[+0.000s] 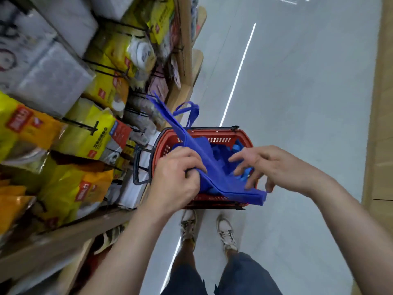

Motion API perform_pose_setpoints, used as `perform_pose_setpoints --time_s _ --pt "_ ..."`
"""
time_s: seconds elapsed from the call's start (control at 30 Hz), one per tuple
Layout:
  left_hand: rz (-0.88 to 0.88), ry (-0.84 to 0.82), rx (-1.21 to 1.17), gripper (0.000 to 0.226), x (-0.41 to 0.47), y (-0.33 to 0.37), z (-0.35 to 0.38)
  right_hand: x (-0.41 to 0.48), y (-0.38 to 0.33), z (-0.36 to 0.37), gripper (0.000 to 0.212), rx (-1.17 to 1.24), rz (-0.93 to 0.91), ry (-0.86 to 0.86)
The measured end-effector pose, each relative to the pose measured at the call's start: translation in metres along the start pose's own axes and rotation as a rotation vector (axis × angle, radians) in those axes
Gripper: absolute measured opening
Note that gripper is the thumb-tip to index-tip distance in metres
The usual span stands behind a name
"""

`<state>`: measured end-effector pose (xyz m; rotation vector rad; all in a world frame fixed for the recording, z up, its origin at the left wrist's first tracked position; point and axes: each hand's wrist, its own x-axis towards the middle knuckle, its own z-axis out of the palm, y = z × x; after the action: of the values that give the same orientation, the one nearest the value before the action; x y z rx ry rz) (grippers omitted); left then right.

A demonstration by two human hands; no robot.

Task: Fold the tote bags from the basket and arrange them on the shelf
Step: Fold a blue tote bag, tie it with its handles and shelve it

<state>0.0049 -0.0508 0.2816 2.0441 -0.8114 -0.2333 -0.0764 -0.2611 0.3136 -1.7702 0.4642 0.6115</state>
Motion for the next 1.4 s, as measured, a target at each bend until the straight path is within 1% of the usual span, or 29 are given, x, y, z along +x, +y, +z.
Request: perform_pose_setpoints --time_s 0.03,0.07,0.1,0.13,0.2,0.27,0.3,0.33,0.37,0.43,0.5,0.53,0.57,0.63,0.67,0.7,0.77,0.8,0.83,0.87,0.97,1.03,1.1,1.17,1.23,1.27,1.33,1.37,1.4 --pt "-0.037 -0.001 -0.018 0.033 -0.006 0.01 -0.009 -0.001 0.005 0.003 0.042 -0.031 0.014 -0.008" --pt "-0.092 -0.008 -0.035 0.033 -0.012 0.019 -0.019 0.001 0.009 0.008 0.043 -0.065 -0.002 0.001" --pt "-0.149 -0.018 -0.043 0.033 -0.019 0.029 -0.029 0.005 0.011 0.013 0.054 -0.098 -0.041 0.015" --pt "-0.197 -0.028 -0.03 0.032 -0.026 0.038 -0.038 0.008 0.01 0.018 0.07 -0.138 -0.101 0.023" --pt "-0.272 -0.049 0.067 0.034 -0.044 0.054 -0.053 0.012 -0.001 0.028 0.099 -0.258 -0.249 0.049" --pt "-0.304 -0.08 0.222 0.031 -0.066 0.07 -0.07 0.013 -0.026 0.036 0.115 -0.387 -0.426 0.101" --pt "-0.293 -0.114 0.306 0.022 -0.078 0.078 -0.079 0.013 -0.041 0.04 0.121 -0.439 -0.519 0.13" --pt "-0.253 -0.161 0.384 0.009 -0.093 0.086 -0.087 0.014 -0.056 0.044 0.126 -0.468 -0.588 0.148" --pt "-0.205 -0.199 0.445 0.011 -0.108 0.095 -0.097 0.017 -0.072 0.048 0.129 -0.47 -0.628 0.134" --pt "-0.18 -0.226 0.487 0.038 -0.142 0.112 -0.117 0.025 -0.098 0.064 0.133 -0.408 -0.643 -0.02" --pt "-0.177 -0.182 0.534 0.047 -0.176 0.132 -0.136 0.027 -0.117 0.088 0.133 -0.288 -0.621 -0.274" --pt "-0.192 -0.161 0.565 0.048 -0.194 0.142 -0.144 0.025 -0.125 0.103 0.126 -0.247 -0.628 -0.358" --pt "-0.211 -0.131 0.59 0.048 -0.213 0.151 -0.151 0.021 -0.134 0.121 0.112 -0.224 -0.657 -0.401" --pt "-0.247 -0.04 0.636 0.045 -0.251 0.167 -0.164 0.006 -0.15 0.159 0.058 -0.221 -0.722 -0.4" --pt "-0.263 0.037 0.648 0.044 -0.272 0.174 -0.17 -0.006 -0.159 0.179 0.037 -0.22 -0.747 -0.381" --pt "-0.294 0.153 0.652 0.043 -0.294 0.18 -0.174 -0.018 -0.166 0.198 0.025 -0.219 -0.787 -0.355" --pt "-0.403 0.482 0.649 0.04 -0.338 0.192 -0.184 -0.042 -0.176 0.238 0.009 -0.218 -0.902 -0.3" --pt "-0.456 0.663 0.64 0.037 -0.361 0.198 -0.189 -0.059 -0.181 0.259 0.008 -0.24 -0.954 -0.283" --pt "-0.505 0.809 0.63 0.035 -0.382 0.203 -0.193 -0.074 -0.185 0.279 0.016 -0.267 -0.998 -0.273" --pt "-0.542 0.918 0.625 0.04 -0.4 0.208 -0.196 -0.09 -0.189 0.299 0.02 -0.29 -1.043 -0.286" --pt "-0.626 1.081 0.554 0.052 -0.439 0.221 -0.199 -0.154 -0.199 0.358 0.017 -0.367 -1.229 -0.392" --pt "-0.715 1.17 0.51 0.045 -0.462 0.227 -0.202 -0.195 -0.201 0.399 0.013 -0.45 -1.329 -0.442" --pt "-0.753 1.261 0.594 0.028 -0.495 0.231 -0.209 -0.23 -0.202 0.438 0.016 -0.512 -1.446 -0.456" --pt "-0.783 1.333 0.65 0.017 -0.539 0.237 -0.217 -0.256 -0.201 0.472 0.027 -0.534 -1.618 -0.38" --pt "-0.824 1.418 0.642 0.01 -0.59 0.245 -0.227 -0.272 -0.2 0.498 0.048 -0.516 -1.783 -0.216" --pt "-0.832 1.461 0.602 0.007 -0.615 0.252 -0.231 -0.279 -0.199 0.507 0.059 -0.494 -1.799 -0.119" --pt "-0.83 1.56 0.534 0.014 -0.668 0.264 -0.238 -0.281 -0.196 0.52 0.08 -0.452 -1.72 0.016" --pt "-0.824 1.625 0.484 0.016 -0.695 0.268 -0.24 -0.277 -0.193 0.529 0.093 -0.429 -1.613 -0.022" --pt "-0.817 1.695 0.422 0.017 -0.72 0.272 -0.241 -0.269 -0.189 0.539 0.108 -0.392 -1.453 -0.156"
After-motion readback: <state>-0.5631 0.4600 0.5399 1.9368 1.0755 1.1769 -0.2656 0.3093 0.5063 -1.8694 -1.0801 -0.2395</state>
